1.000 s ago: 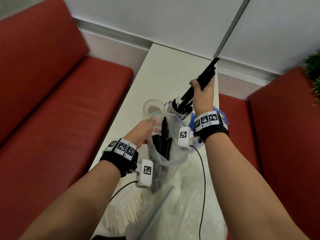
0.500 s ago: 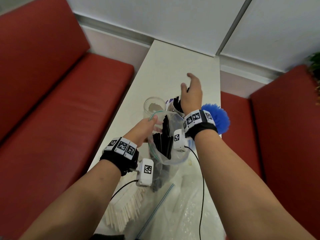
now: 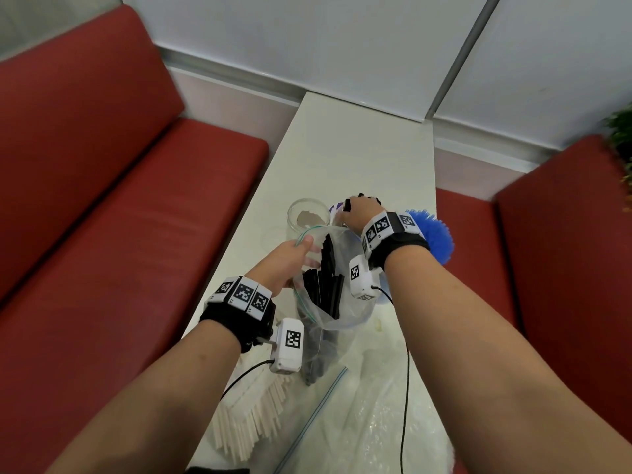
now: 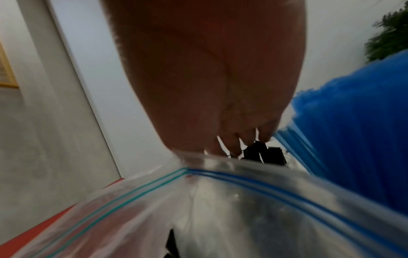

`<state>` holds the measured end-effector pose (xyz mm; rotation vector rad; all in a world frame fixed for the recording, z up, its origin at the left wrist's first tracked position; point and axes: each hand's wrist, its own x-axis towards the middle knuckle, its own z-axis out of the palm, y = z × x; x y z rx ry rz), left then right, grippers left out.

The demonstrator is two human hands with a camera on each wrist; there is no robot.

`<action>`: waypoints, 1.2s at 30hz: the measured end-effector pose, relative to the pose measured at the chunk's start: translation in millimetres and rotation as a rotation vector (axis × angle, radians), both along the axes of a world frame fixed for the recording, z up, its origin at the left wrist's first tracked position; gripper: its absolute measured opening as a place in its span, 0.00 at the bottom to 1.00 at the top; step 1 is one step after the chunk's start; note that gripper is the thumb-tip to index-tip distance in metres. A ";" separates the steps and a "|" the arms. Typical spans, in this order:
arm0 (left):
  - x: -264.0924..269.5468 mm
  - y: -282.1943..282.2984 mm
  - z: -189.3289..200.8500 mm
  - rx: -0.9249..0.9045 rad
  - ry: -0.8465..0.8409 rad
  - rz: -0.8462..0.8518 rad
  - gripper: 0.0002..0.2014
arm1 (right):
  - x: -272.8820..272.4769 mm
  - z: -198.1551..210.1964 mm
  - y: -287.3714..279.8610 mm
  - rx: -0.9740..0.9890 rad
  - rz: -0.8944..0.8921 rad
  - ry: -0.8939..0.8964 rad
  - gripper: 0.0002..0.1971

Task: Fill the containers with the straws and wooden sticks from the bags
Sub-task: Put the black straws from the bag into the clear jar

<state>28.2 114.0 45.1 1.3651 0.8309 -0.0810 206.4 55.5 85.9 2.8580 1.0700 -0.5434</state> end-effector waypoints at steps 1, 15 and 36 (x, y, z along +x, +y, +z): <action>-0.6 -0.3 0.0 0.001 -0.002 -0.004 0.23 | -2.2 8.4 -1.3 0.113 -0.002 0.028 0.23; -8.8 -22.6 -13.2 -0.021 -0.086 0.109 0.18 | -111.1 -27.8 -92.2 0.282 -0.247 0.452 0.11; -26.6 -38.6 -5.4 -0.097 -0.149 0.208 0.21 | -147.0 -65.9 -117.4 0.869 -0.387 0.574 0.19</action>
